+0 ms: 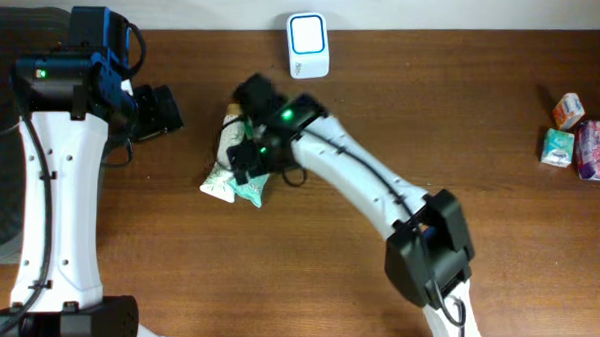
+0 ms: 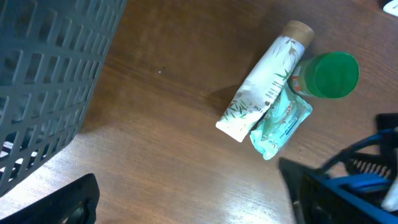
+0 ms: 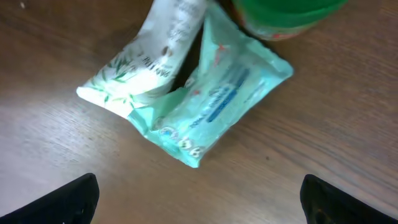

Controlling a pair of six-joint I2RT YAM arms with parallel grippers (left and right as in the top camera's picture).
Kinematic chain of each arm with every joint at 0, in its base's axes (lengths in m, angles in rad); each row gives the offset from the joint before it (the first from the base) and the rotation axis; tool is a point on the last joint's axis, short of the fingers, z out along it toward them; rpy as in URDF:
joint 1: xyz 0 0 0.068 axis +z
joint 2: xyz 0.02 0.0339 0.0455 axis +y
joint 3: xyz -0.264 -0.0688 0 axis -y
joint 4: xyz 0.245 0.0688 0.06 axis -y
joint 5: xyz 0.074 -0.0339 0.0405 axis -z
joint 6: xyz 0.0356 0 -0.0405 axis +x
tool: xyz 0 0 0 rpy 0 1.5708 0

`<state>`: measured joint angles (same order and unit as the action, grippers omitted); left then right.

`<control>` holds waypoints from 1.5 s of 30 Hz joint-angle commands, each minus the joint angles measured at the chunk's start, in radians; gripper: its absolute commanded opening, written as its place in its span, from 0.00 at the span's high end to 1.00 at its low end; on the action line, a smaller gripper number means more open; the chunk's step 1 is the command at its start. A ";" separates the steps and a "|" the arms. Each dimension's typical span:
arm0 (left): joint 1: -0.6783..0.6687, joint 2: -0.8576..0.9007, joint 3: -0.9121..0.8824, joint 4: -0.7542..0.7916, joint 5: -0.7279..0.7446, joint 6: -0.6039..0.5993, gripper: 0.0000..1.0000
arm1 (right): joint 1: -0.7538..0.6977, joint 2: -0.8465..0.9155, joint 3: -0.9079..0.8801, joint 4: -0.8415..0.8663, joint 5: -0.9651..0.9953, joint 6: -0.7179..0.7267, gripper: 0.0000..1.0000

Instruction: Scan the item barcode

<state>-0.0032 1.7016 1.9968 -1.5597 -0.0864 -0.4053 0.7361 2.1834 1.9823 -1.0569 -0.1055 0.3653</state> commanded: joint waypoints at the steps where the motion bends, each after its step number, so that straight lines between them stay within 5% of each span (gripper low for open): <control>1: 0.006 -0.018 0.000 -0.001 -0.008 -0.005 0.01 | 0.091 0.019 -0.004 0.010 0.294 0.021 0.01; 5: 0.006 -0.018 0.000 -0.001 -0.008 -0.006 0.01 | 0.140 0.049 -0.004 0.062 0.354 0.034 0.01; 11: 0.006 -0.018 0.000 -0.001 -0.008 -0.005 0.01 | 0.127 0.103 -0.004 0.187 0.354 0.293 0.01; 17: 0.006 -0.018 0.000 -0.001 -0.008 -0.005 0.01 | 0.126 0.182 -0.011 0.192 0.409 0.325 0.27; 33: 0.006 -0.018 0.000 -0.001 -0.008 -0.005 0.01 | -0.111 0.084 -0.014 -0.240 0.635 0.319 0.26; 36: 0.006 -0.018 0.000 -0.001 -0.008 -0.005 0.01 | -0.210 0.039 -0.013 -0.239 0.632 0.225 0.26; 40: 0.006 -0.018 0.000 -0.001 -0.008 -0.005 0.01 | -0.328 0.039 -0.013 -0.223 0.288 -0.062 0.26; 45: 0.006 -0.018 0.000 -0.001 -0.008 -0.005 0.01 | -0.310 0.039 -0.013 -0.185 0.092 -0.072 0.25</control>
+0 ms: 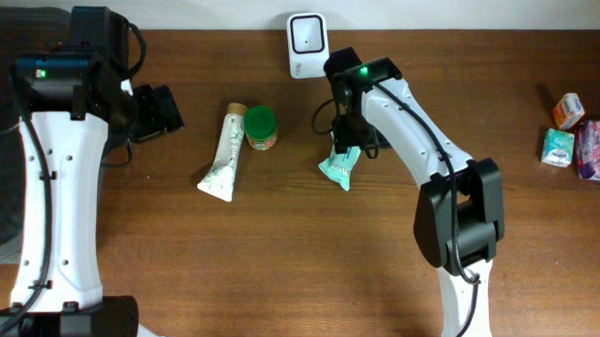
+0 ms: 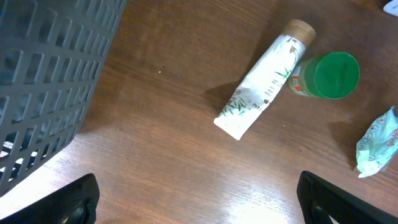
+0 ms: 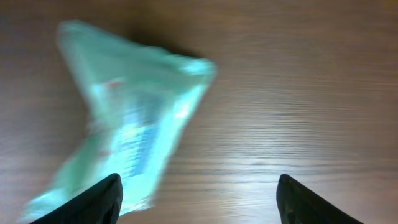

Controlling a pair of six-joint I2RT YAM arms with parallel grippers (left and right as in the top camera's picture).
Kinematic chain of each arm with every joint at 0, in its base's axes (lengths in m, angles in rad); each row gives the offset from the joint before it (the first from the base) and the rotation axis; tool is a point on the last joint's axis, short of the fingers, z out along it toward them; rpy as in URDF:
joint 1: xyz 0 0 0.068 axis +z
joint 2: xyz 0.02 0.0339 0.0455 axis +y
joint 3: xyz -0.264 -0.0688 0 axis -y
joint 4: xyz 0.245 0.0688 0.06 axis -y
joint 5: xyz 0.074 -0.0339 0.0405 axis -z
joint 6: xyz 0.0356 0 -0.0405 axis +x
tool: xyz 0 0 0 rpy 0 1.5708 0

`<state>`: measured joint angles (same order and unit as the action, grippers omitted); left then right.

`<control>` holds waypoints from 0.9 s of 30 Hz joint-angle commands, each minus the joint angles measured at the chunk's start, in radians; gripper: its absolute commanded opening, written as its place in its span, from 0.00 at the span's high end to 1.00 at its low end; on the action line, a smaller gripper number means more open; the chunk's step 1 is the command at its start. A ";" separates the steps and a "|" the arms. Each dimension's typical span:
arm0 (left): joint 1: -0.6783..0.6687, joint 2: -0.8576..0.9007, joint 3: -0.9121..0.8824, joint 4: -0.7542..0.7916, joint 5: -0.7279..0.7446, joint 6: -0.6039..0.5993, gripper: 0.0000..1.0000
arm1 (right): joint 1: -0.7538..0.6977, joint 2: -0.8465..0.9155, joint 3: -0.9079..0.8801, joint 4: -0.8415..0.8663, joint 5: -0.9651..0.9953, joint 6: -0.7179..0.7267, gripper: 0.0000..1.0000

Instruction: Scan the item barcode

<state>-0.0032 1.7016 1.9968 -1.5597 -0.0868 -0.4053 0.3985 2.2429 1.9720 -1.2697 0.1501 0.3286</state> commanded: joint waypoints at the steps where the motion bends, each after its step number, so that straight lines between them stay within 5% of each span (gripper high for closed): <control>1: 0.006 -0.018 0.000 -0.001 -0.008 -0.005 0.01 | 0.036 -0.021 -0.003 0.045 -0.177 -0.006 0.24; 7: 0.006 -0.018 0.000 -0.001 -0.008 -0.005 0.01 | 0.074 -0.011 -0.004 0.100 0.068 0.280 0.22; 17: 0.008 -0.018 0.000 -0.001 -0.008 -0.005 0.01 | 0.196 0.077 -0.066 0.133 0.338 0.283 0.23; 27: 0.008 -0.018 0.000 -0.001 -0.008 -0.005 0.01 | 0.196 0.155 -0.074 0.142 0.337 0.278 0.30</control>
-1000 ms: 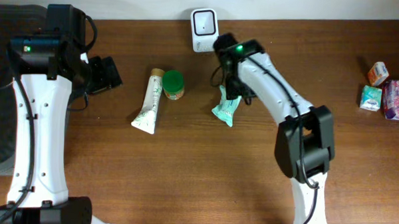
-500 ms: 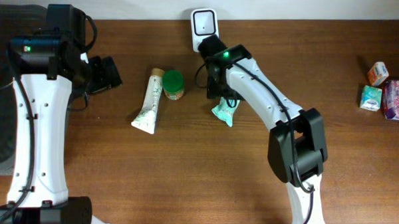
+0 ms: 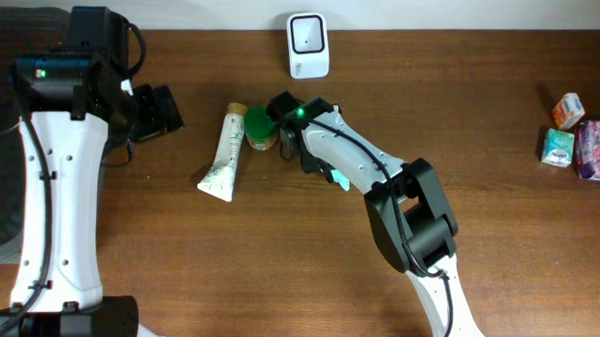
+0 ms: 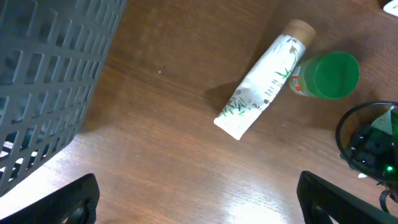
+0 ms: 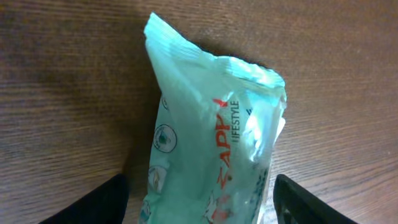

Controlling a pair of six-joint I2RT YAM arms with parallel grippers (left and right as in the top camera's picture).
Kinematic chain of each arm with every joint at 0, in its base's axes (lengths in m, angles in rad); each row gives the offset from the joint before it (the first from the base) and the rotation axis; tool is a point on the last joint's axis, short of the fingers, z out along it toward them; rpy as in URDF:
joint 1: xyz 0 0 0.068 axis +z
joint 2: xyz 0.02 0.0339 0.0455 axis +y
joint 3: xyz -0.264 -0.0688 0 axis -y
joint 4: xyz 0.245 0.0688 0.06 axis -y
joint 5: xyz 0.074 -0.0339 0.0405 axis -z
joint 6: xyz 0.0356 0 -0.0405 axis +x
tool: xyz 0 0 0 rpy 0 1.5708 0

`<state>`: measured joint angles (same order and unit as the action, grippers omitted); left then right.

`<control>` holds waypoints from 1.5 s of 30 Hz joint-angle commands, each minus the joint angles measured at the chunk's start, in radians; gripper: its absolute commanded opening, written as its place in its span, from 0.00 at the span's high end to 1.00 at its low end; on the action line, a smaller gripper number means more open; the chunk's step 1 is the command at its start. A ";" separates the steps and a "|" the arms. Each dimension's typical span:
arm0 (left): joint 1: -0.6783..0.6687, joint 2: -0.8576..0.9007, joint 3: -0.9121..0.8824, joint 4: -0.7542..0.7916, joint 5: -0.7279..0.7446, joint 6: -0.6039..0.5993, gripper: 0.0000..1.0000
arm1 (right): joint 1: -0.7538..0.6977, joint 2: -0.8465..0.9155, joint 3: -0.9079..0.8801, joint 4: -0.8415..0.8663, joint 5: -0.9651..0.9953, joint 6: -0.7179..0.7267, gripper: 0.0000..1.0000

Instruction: Scan the item barcode

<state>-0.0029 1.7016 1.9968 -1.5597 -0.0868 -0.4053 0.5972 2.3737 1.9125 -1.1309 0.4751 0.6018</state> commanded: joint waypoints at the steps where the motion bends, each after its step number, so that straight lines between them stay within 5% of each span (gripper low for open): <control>1: 0.008 -0.018 0.000 -0.001 -0.008 -0.005 0.01 | -0.004 0.024 -0.014 0.001 0.009 0.005 0.34; 4: 0.008 -0.018 0.000 -0.001 -0.008 -0.005 0.01 | -0.009 0.014 0.003 -0.038 0.000 0.005 0.70; 9: 0.008 -0.018 0.000 -0.001 -0.008 -0.005 0.01 | -0.105 -0.014 0.153 -0.136 -0.204 -0.118 0.70; 15: 0.008 -0.018 0.000 -0.001 -0.008 -0.005 0.01 | -0.393 -0.019 0.251 -0.204 -0.990 -0.483 0.75; 19: 0.008 -0.018 0.000 -0.001 -0.008 -0.005 0.01 | -0.534 -0.018 0.248 -0.261 -1.365 -0.665 0.75; 22: 0.008 -0.018 0.000 -0.001 -0.008 -0.005 0.01 | -0.573 -0.010 0.216 -0.264 -1.470 -0.684 0.75; 29: 0.008 -0.018 0.000 -0.001 -0.008 -0.005 0.01 | -0.492 -0.017 0.159 -0.240 -1.271 -0.698 0.67; 35: 0.008 -0.018 0.000 -0.001 -0.008 -0.005 0.01 | -0.389 -0.123 0.255 -0.246 -0.849 -0.520 0.60; 37: 0.008 -0.018 0.000 -0.001 -0.008 -0.005 0.01 | -0.339 -0.148 0.258 -0.246 -0.704 -0.473 0.43; 38: 0.008 -0.018 0.000 -0.001 -0.008 -0.005 0.01 | -0.316 -0.147 0.257 -0.243 -0.667 -0.457 0.12; 39: 0.008 -0.018 0.000 -0.001 -0.008 -0.005 0.01 | -0.289 -0.140 0.250 -0.224 -0.669 -0.447 0.01; 43: 0.008 -0.018 0.000 -0.001 -0.008 -0.005 0.01 | -0.216 -0.138 0.235 -0.158 -0.739 -0.428 0.01; 45: 0.008 -0.018 0.000 -0.001 -0.008 -0.006 0.01 | -0.186 -0.137 0.235 -0.141 -0.651 -0.376 0.28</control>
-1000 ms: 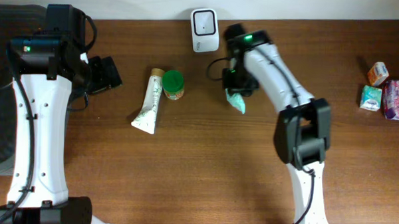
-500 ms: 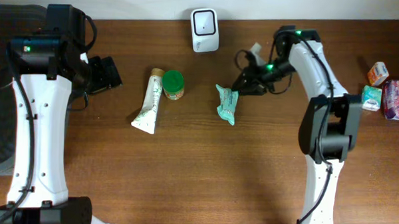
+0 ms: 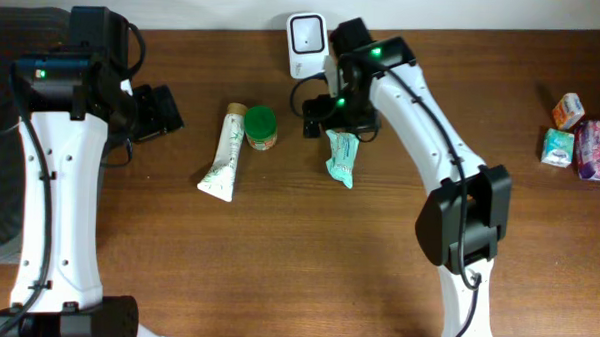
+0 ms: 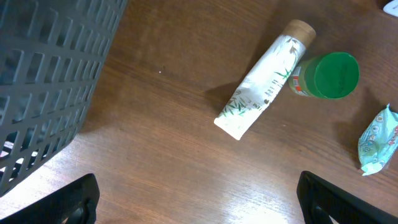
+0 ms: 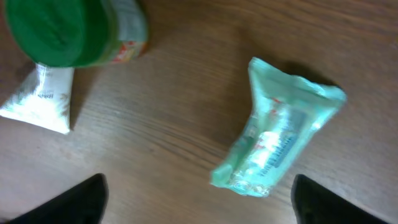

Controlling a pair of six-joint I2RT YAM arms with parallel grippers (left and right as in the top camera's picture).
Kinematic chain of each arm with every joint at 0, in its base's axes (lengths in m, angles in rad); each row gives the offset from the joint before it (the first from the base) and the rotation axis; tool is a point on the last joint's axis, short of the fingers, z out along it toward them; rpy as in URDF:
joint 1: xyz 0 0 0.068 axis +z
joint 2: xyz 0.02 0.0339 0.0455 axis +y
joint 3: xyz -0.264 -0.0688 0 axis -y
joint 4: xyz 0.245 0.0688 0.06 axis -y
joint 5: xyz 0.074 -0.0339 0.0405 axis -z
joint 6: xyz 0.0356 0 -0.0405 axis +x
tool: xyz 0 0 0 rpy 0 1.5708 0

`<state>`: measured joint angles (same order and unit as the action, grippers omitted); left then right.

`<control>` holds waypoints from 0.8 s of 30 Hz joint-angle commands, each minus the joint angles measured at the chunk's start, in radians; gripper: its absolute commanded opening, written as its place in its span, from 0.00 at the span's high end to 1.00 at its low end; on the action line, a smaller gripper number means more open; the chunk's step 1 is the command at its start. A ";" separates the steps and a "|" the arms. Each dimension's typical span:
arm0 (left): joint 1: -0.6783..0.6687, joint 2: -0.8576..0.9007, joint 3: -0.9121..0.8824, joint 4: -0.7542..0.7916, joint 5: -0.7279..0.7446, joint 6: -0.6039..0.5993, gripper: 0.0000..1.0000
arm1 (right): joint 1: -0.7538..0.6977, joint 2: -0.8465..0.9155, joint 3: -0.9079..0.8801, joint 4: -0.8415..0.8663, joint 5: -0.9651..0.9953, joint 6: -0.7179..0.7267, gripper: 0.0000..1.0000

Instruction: Scan the item barcode

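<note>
The teal wipes packet (image 3: 340,157) lies flat on the wooden table, in front of the white barcode scanner (image 3: 309,33); it also shows as the packet (image 5: 280,146) in the right wrist view and the packet (image 4: 376,140) in the left wrist view. My right gripper (image 3: 335,114) hovers just behind it, between packet and scanner. In its own view the right gripper (image 5: 199,205) is open with nothing between its fingers. My left gripper (image 3: 154,111) is far left and the left gripper (image 4: 199,199) is open and empty.
A green-lidded jar (image 3: 260,127) and a white tube (image 3: 223,154) lie left of the packet. A dark grey basket (image 4: 43,81) stands at the far left. Small packets (image 3: 581,138) sit at the table's right edge.
My right gripper was low and close over the packet just right of the jar. Now it is higher and further back, near the scanner, and the packet lies a little further back. The left arm is unchanged.
The packet first lay against the tube and jar with my right gripper over it. Then it was right of the jar, below the scanner, at the right gripper. Then the gripper sat close over it, and now it stands off, open, with the packet on the table.
</note>
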<state>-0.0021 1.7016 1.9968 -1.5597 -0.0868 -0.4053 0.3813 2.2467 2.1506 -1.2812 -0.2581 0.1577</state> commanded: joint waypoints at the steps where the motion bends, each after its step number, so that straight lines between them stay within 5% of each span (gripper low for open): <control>1: 0.007 -0.018 0.000 -0.001 -0.008 -0.005 0.01 | 0.039 -0.009 -0.003 0.000 0.177 0.153 0.31; 4: 0.007 -0.018 0.000 -0.001 -0.008 -0.005 0.01 | 0.057 0.016 -0.004 -0.021 0.389 0.282 0.31; 24: 0.007 -0.018 0.000 -0.001 -0.008 -0.005 0.01 | 0.180 0.244 -0.010 -0.003 0.645 0.406 0.39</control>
<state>-0.0021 1.7016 1.9968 -1.5597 -0.0868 -0.4053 0.5358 2.4538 2.1502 -1.2873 0.3222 0.5415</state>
